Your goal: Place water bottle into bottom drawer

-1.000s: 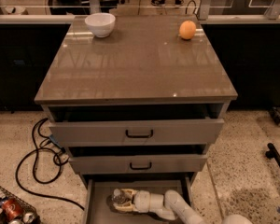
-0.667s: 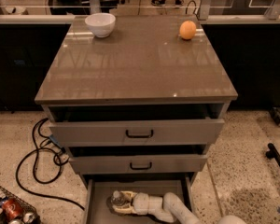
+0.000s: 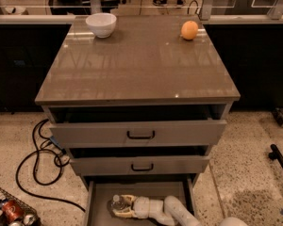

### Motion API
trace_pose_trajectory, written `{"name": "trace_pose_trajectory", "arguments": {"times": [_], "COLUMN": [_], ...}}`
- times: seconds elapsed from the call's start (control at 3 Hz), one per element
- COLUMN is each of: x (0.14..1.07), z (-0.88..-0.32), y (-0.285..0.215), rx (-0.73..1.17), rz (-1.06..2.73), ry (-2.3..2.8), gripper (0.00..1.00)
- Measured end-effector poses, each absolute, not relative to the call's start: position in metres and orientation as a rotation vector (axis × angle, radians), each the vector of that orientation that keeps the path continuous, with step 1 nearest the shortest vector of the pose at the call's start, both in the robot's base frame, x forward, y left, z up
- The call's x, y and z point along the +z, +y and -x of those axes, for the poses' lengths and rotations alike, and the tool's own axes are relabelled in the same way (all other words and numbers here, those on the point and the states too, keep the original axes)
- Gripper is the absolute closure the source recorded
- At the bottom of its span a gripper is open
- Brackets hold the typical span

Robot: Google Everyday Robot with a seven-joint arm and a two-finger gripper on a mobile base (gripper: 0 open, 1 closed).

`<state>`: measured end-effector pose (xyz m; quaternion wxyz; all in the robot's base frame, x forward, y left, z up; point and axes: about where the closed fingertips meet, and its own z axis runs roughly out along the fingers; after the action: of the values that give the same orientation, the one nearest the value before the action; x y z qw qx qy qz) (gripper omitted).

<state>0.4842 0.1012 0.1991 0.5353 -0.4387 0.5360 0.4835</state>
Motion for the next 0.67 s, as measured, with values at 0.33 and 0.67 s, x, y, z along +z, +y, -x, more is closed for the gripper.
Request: {"name": "trace_pose_trajectory", "arguments": {"times": [0.33,0.67], "x": [0.1998,0.2002], "z": [-0.4835,-0.4824], "y": [0.1031,0.1053], "rx": [1.156,1.16], "rz": [1.044,1.043], "ry": [1.273,1.271], "gripper": [0.83,0.58]}}
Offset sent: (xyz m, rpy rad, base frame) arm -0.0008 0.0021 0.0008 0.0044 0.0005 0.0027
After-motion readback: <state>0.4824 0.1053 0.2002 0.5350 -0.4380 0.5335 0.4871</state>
